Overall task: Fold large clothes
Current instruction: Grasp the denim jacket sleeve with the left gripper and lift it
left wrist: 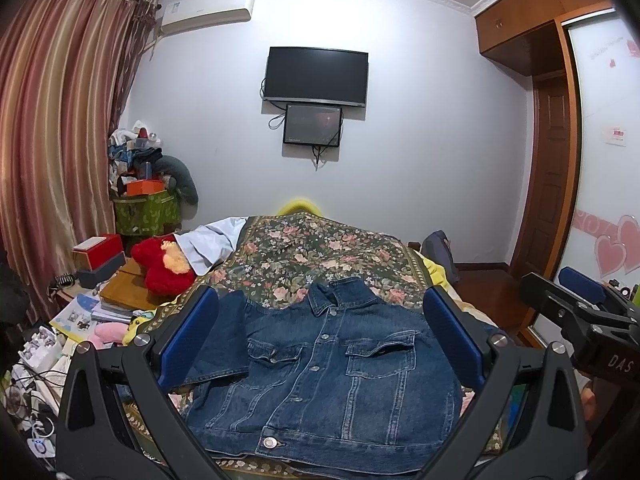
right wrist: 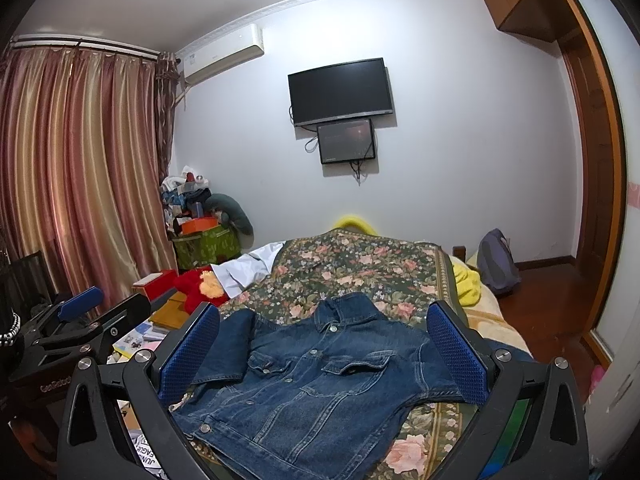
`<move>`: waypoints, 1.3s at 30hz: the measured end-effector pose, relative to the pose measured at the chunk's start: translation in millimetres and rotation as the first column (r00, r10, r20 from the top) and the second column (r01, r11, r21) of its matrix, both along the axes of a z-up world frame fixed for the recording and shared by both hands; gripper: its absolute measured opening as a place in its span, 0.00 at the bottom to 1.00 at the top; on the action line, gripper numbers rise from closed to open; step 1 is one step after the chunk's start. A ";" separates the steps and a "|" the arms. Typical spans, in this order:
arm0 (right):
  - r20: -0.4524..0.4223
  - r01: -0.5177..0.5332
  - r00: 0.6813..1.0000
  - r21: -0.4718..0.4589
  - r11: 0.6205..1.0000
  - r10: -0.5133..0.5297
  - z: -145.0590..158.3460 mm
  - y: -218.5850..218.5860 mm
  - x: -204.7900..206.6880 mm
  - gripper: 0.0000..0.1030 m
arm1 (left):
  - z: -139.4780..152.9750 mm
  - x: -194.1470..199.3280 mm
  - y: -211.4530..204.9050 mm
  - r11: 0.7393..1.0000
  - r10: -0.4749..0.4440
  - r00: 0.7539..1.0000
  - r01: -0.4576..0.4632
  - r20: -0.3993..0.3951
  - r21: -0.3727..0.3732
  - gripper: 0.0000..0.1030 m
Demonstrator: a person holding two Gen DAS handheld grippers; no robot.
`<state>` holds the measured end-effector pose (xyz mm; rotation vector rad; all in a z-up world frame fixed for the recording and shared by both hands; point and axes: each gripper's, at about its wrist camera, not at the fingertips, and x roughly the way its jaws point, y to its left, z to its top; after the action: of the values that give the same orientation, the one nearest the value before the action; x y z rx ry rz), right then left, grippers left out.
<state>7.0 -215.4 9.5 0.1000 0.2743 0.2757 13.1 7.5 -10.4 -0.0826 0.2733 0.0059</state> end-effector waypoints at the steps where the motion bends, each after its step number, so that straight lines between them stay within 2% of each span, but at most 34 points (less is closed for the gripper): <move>1: -0.007 0.001 1.000 -0.002 1.000 -0.001 -0.7 0.5 3.8 1.00 | -1.7 2.2 1.5 1.000 0.003 1.000 -0.003 -0.005 0.001 1.00; 5: -0.033 -0.001 0.999 -0.006 1.000 0.001 -6.1 6.9 18.1 1.00 | -7.8 14.5 10.3 1.000 0.022 0.999 -0.022 -0.031 -0.004 1.00; 10: -0.089 -0.005 0.996 -0.018 1.000 0.004 -18.2 16.3 51.8 1.00 | -22.9 44.4 32.8 0.996 0.085 0.992 -0.088 -0.094 -0.027 1.00; 16: -0.183 -0.005 0.983 -0.034 0.999 -0.001 -35.7 28.8 107.3 1.00 | -56.7 94.9 83.1 0.975 0.199 0.958 -0.214 -0.206 -0.054 1.00; 20: -0.221 -0.001 0.975 -0.075 0.997 -0.015 -51.0 39.6 150.5 1.00 | -87.3 125.0 127.3 0.948 0.281 0.914 -0.312 -0.294 -0.064 1.00; 24: -0.255 -0.005 0.966 -0.134 0.991 -0.030 -69.3 52.3 199.9 1.00 | -124.2 148.1 172.8 0.905 0.345 0.847 -0.415 -0.405 -0.098 1.00; 27: -0.308 -0.056 0.951 -0.180 0.982 -0.002 -87.3 64.1 242.0 1.00 | -155.5 161.5 200.3 0.883 0.314 0.805 -0.443 -0.503 -0.157 1.00; 30: -0.372 -0.115 0.928 -0.226 0.967 0.024 -109.9 78.1 275.8 1.00 | -195.9 173.7 227.4 0.843 0.249 0.761 -0.475 -0.599 -0.253 1.00; 32: -0.437 -0.162 0.898 -0.242 0.957 0.041 -131.8 88.9 298.7 1.00 | -216.2 177.8 233.7 0.815 0.215 0.730 -0.500 -0.649 -0.293 1.00; 35: -0.531 -0.224 0.844 -0.225 0.948 0.074 -162.1 100.6 324.2 1.00 | -248.2 181.2 247.1 0.756 0.170 0.686 -0.552 -0.708 -0.353 1.00; 39: -0.648 -0.286 0.756 -0.200 0.937 0.093 -200.7 111.4 350.4 1.00 | -279.3 189.0 258.5 0.712 0.105 0.657 -0.574 -0.746 -0.405 1.00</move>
<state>357.4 -104.0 -191.2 -0.1348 1.0060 0.4009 202.1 265.9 -289.7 -0.8235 1.0107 0.3696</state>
